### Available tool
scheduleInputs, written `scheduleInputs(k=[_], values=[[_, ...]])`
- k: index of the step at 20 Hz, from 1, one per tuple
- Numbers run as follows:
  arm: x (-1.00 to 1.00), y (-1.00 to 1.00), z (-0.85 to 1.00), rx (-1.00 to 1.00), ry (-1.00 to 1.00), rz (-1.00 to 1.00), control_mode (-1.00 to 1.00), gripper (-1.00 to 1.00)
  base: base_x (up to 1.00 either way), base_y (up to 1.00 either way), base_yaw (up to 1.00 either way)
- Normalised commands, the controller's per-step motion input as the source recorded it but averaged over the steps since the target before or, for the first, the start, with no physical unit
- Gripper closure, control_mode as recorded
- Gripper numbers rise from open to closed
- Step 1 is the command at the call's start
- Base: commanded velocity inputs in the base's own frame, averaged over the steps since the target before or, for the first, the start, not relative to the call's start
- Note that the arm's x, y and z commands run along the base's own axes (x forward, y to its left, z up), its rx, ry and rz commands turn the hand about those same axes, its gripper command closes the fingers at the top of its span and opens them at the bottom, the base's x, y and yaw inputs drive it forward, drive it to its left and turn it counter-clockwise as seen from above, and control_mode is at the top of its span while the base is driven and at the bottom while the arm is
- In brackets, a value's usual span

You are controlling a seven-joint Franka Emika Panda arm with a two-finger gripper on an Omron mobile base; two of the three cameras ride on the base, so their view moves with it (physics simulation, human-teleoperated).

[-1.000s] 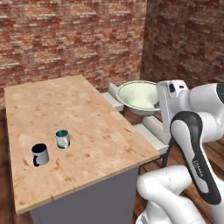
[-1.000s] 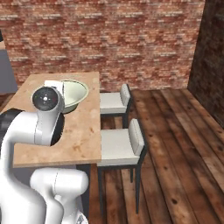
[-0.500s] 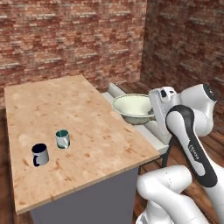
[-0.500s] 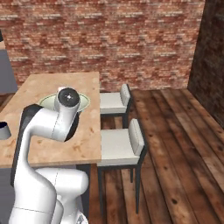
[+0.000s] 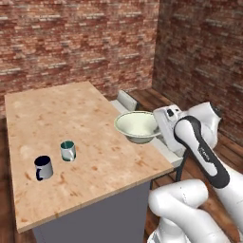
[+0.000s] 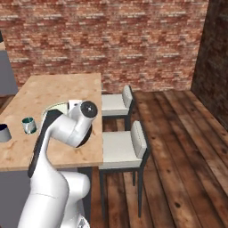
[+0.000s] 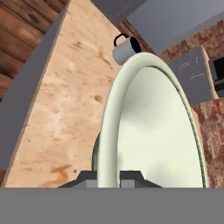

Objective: Clear the mugs and bowl far away from the sink.

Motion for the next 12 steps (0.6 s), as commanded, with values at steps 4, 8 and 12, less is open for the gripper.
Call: scheduleInputs(k=[4,8,12], values=[[0.49,0.00,-0.52,0.00,0.01,0.15,-1.00,1.00,0.00,0.00,0.00],[0.53,0.00,-0.49,0.00,0.02,0.08,-1.00,1.00,0.00,0.00,0.00],[0.57,0.00,-0.48,0.00,0.00,0.04,-1.00,1.00,0.00,0.00,0.00]])
